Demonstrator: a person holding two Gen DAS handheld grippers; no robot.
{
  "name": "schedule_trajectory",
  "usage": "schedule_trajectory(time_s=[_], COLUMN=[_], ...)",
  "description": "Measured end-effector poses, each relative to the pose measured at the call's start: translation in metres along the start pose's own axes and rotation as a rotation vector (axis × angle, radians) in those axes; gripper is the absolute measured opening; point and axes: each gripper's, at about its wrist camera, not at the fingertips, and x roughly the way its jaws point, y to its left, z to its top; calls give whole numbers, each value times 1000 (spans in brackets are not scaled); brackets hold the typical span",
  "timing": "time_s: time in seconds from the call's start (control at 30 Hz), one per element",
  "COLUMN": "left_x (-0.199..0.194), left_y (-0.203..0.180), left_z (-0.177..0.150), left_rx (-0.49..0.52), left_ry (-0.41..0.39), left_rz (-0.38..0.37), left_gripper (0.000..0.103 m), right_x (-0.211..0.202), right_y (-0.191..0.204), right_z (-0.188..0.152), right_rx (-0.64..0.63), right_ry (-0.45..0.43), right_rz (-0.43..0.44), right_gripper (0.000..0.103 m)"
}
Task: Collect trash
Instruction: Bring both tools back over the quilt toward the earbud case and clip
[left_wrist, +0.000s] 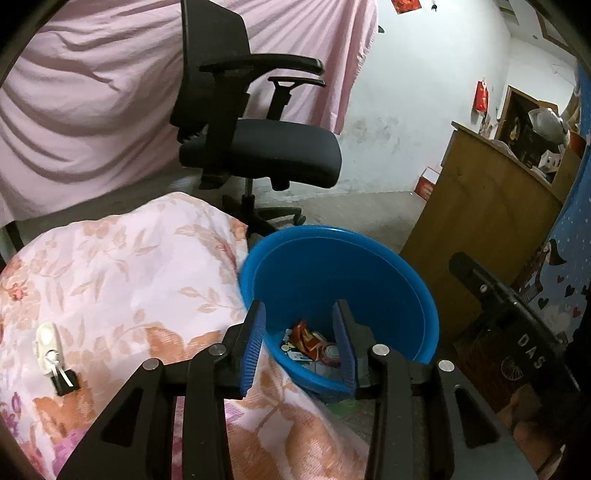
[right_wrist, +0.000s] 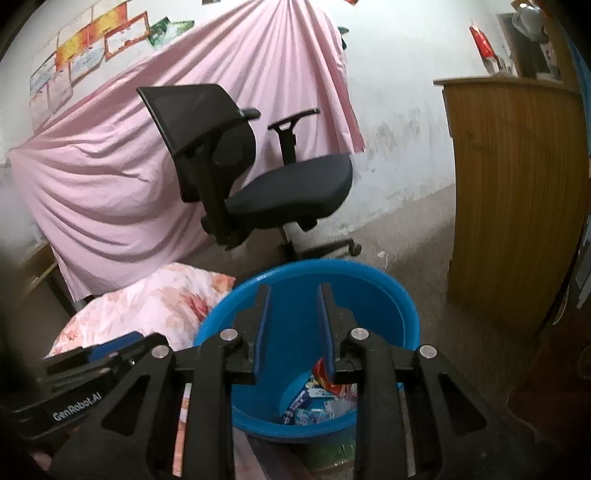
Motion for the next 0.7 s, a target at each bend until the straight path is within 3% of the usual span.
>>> schedule_trajectory(time_s=[0.13, 0.27, 0.37, 0.7], left_x=[-16, -39, -58, -122], left_y=[7, 20, 34, 78], left_z=[1, 3, 4, -8], left_rx=[-5, -21, -41, -94], left_ry=[-26, -77, -119, -267], left_rz=[26, 63, 85, 199], left_gripper=[34, 44, 47, 60], right_x=[-8, -16, -19, -31], right_y=[9, 20, 30, 77], right_z=[5, 9, 11, 7], right_rx=[-18, -22, -27, -39], right_ry=[-27, -63, -92, -176], right_rz=[2, 8, 22, 110], right_gripper=[50, 54, 58, 82])
